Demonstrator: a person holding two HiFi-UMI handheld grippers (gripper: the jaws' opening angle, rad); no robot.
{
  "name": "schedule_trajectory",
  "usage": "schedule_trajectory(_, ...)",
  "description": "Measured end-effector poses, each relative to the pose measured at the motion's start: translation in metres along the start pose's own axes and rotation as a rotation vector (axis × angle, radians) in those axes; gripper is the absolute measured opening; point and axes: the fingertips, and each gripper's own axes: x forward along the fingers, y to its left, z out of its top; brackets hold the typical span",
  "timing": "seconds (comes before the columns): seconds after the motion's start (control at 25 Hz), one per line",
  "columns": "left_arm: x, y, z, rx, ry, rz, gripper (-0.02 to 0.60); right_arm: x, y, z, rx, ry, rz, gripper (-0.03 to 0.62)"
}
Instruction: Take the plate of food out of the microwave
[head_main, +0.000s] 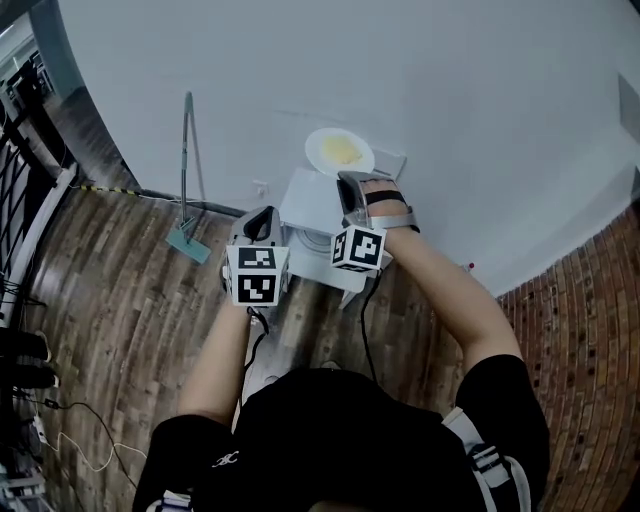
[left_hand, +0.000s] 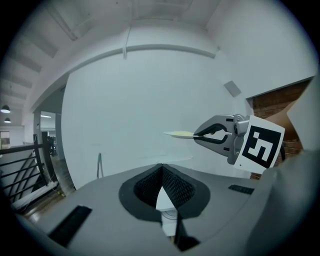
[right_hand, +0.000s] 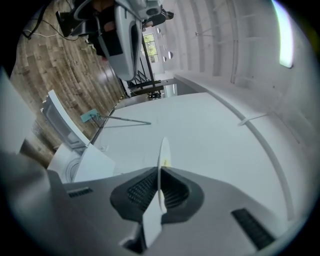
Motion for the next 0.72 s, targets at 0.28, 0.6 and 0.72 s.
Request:
schedule_trajectory(0.28, 0.007, -0.003, 0.011, 0.025, -0.020, -0.026, -0.002, 0.005, 0.011, 0.001, -0.004, 0.012, 0.017, 0.026)
schedule_trajectory(0.6, 0.016, -0.003, 0.001, 0.002, -0.010, -0.052, -0.002, 0.011, 0.027, -0.001, 0.015, 0.032, 0.052, 0.026)
schedule_trajectory(0.72, 0.017, 0.000, -0.003, -0.012, -0.011, -0.056, -0.002, 0.012, 0.029, 0.002, 0.013, 0.035, 0.056, 0.026)
